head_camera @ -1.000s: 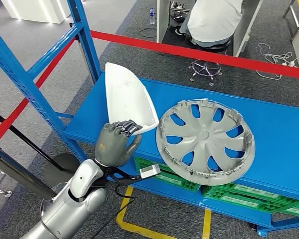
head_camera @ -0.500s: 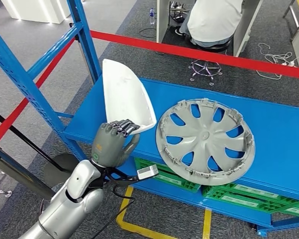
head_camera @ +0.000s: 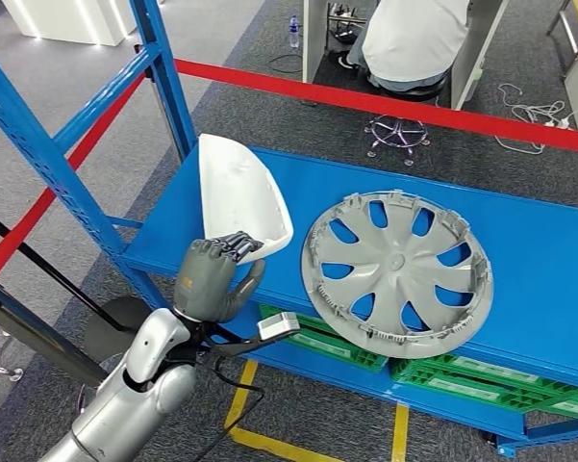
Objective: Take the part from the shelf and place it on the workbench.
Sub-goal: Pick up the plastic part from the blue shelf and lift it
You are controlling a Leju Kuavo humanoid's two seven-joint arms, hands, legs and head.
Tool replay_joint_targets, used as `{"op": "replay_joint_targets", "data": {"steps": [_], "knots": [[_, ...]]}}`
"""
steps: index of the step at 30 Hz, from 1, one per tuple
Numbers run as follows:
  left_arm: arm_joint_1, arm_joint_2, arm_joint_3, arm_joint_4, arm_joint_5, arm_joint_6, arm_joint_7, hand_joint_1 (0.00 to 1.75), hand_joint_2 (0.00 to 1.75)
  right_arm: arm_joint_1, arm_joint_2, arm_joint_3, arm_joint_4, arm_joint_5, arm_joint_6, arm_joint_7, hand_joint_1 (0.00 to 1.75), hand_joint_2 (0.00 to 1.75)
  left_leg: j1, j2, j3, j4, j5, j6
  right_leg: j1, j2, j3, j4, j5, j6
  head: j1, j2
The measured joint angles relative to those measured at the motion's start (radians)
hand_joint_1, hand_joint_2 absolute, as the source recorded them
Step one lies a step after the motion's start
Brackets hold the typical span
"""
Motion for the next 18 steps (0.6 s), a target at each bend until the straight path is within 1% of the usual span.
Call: {"op": "replay_joint_targets", "data": {"steps": [18], "knots": [[0.017, 0.000, 0.004, -0.007, -0.034, 0.011, 0.005, 1.75, 1.75, 0.001, 0.001, -0.008, 0.000, 0.005, 0.001, 0.000, 0.00, 0.00, -0.001, 0.000, 0.000, 0.001, 0.000, 0.000, -0.001, 0.000, 0.000, -0.001, 0.001, 0.001, 0.000, 0.000]]}}
